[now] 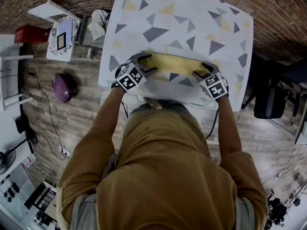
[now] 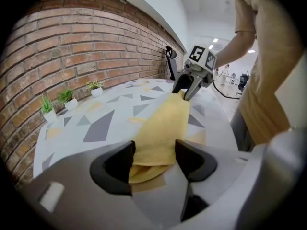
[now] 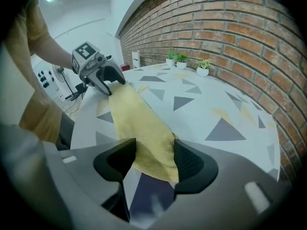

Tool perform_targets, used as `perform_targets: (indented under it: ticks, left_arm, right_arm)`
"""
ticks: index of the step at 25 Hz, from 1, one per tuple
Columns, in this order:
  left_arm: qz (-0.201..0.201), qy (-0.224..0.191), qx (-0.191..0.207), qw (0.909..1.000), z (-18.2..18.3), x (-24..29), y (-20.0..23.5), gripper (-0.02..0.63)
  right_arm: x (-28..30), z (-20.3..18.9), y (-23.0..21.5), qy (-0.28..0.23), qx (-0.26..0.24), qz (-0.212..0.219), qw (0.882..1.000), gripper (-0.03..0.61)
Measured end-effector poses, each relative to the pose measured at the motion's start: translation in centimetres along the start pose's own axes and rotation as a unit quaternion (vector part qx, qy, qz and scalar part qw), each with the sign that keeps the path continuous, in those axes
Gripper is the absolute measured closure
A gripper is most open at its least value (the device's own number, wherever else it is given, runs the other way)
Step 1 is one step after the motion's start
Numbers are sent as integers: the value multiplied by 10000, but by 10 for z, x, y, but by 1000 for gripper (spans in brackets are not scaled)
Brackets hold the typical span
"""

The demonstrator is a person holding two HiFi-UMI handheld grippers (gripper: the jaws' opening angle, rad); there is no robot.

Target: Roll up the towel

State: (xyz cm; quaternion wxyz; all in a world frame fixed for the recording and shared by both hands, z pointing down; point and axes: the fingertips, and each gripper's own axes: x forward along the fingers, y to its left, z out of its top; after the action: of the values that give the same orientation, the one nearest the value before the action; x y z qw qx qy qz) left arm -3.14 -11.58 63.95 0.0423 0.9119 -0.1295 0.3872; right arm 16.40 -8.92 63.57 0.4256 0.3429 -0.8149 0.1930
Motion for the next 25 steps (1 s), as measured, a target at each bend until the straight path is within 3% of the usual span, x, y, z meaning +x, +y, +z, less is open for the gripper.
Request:
perform_targets:
  ticks: [14,19,25]
  left_arm:
    - [-91,-62,-161,9998,-2,2,0,316]
    - [-181,-336,-523,9979,9,-2,0,316]
    - [-139,-419,-448,9980,12,-9,-1,316]
  right_arm:
    - [0,1,-1,-126,255,-74,9996,348]
    - [-7,6,0,-391,442,-248,9979,348]
    - [-19,7,5,-498,347,-438,9972,348]
